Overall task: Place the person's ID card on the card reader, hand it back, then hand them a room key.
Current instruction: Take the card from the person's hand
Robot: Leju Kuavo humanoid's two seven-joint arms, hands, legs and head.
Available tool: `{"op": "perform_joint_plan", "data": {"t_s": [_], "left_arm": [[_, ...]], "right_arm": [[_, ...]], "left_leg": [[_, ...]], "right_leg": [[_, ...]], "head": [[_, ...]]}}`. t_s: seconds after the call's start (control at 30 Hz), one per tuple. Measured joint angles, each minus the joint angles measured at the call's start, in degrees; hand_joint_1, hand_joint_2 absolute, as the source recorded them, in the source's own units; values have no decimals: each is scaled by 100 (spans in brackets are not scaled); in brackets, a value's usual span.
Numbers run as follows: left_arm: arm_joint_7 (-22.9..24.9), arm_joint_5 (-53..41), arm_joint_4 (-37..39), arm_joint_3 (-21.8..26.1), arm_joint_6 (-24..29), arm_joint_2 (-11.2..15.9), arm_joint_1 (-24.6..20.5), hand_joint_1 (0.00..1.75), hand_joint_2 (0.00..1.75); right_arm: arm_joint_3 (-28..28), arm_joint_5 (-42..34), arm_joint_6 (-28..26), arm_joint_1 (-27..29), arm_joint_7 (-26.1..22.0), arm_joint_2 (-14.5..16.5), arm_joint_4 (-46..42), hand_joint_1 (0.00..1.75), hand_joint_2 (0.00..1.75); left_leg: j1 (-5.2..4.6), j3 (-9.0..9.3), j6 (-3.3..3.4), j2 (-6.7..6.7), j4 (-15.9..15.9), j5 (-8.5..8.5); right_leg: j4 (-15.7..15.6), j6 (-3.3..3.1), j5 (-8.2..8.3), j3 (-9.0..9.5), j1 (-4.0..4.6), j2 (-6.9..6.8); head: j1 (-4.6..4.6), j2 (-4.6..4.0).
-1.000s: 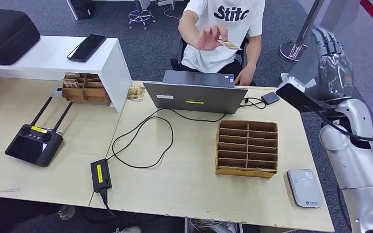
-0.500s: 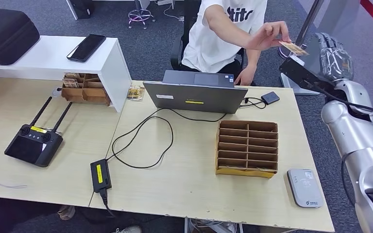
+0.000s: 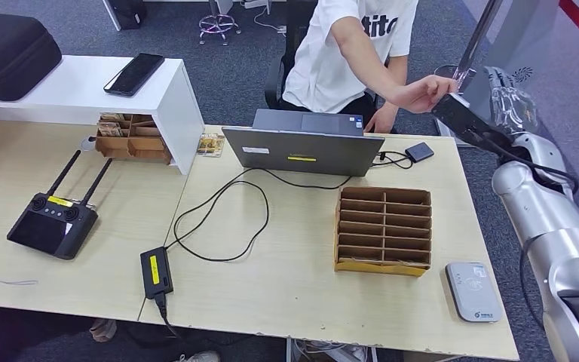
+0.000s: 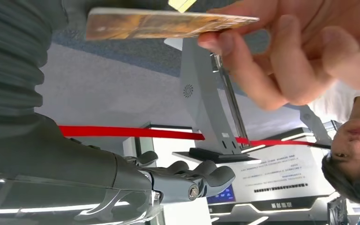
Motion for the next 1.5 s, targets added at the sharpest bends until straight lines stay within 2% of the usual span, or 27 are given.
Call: {"op": "perform_joint_plan", "data": {"t_s": [0.47, 0.63, 0.83, 0.93, 1.03, 1.2, 1.33, 1.5], "left_arm": [[6, 10, 0, 0, 2, 7, 6, 0, 0], [6, 18, 0, 0, 2, 8, 6, 0, 0], [6, 34, 0, 0, 4, 10, 7, 0, 0], [-11, 64, 0, 0, 6, 10, 11, 0, 0], [-70, 131, 0, 0, 10, 10, 37, 0, 0], [-184, 297, 0, 2, 56, 10, 141, 0, 0], [-230, 456, 0, 13, 126, 10, 227, 0, 0], [-242, 592, 0, 54, 201, 9, 293, 0, 0]], "right_arm": [[-63, -15, -16, -23, -32, 118, 36, 137, 175], [-69, -41, -21, -28, -63, 133, 36, 167, 175], [-87, -85, -20, -27, -107, 137, 40, 174, 175], [-169, -318, -17, -13, -323, 146, 29, 175, 175], [-378, -845, -5, 122, -830, 172, -125, 175, 175], [-780, -1831, 119, 985, -1397, 190, -1198, 175, 175], [-1146, -2608, 217, 2158, -1592, 149, -2582, 175, 175], [-1718, -2933, 209, 3627, -1704, 71, -4070, 175, 175]], "left_leg": [[0, -2, 0, 0, 0, 0], [0, -2, 0, 0, 0, 0], [0, -2, 0, 0, 0, 0], [0, -2, 0, 0, 0, 0], [1, -1, 0, 0, 0, 0], [2, -1, 1, -5, 0, -1], [3, -3, 5, -16, -1, -7], [2, -7, 6, -24, -1, -18]], "right_leg": [[-1, 0, 0, -1, 0, -2], [-1, 0, 0, -1, 0, -2], [-1, 0, 0, -1, 0, -1], [-1, 0, 0, -1, 0, -1], [-1, 0, 0, 0, 0, -1], [-4, 2, -4, -1, 3, -6], [-9, 5, -12, 1, 3, -18], [-10, 7, -21, 3, 3, -29]], "head": [[0, 0], [0, 0], [0, 0], [1, 0], [0, 0], [0, 0], [1, 0], [-1, 0]]}}
